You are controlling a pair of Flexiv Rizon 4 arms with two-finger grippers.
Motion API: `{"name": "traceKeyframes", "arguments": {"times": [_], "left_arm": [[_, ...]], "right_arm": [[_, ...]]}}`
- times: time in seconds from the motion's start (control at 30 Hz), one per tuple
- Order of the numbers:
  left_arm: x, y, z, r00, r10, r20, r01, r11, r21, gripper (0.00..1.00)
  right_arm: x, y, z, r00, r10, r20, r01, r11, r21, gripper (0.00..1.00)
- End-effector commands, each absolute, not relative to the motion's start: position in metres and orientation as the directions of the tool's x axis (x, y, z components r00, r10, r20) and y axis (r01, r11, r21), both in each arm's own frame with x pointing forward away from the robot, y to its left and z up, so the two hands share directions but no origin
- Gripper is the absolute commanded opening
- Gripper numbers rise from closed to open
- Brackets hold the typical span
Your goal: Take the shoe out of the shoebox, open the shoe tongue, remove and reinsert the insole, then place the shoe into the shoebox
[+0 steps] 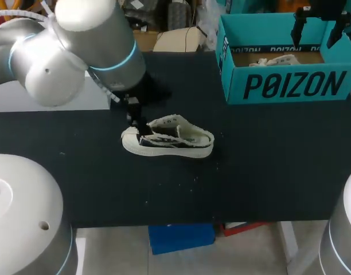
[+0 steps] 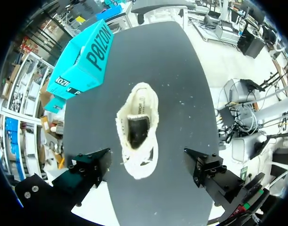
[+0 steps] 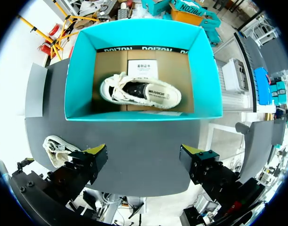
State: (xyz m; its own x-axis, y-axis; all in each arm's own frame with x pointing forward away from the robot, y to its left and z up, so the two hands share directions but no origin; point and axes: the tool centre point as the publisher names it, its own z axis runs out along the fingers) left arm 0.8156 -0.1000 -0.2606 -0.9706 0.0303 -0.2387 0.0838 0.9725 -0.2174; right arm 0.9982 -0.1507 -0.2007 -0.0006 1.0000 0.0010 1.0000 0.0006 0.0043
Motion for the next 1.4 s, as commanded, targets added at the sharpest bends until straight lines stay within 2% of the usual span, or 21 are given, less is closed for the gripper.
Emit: {"name": "traceKeyframes", "arguments": {"times": [0.03,0.1,1.3,1.4], "left_arm": [[0.824,-0.047,-0.250,-0.973,0.047,-0.226,0.166,0.821,-0.545,1.00],[0.824,-0.041,-0.248,-0.978,0.078,-0.192,0.180,0.783,-0.595,1.00],[0.824,-0.041,-0.248,-0.978,0.078,-0.192,0.180,0.783,-0.595,1.00],[0.824,-0.041,-0.248,-0.978,0.078,-0.192,0.180,0.783,-0.595,1.00]], "right_arm": [[0.999,-0.150,-0.201,0.000,1.000,0.001,1.000,0.000,0.003,1.00],[0.999,-0.150,-0.201,0.000,1.000,0.001,1.000,0.000,0.003,1.00],[0.999,-0.150,-0.201,0.000,1.000,0.001,1.000,0.000,0.003,1.00],[0.975,-0.126,-0.179,-0.275,0.952,-0.133,0.951,0.290,0.111,1.00]]}}
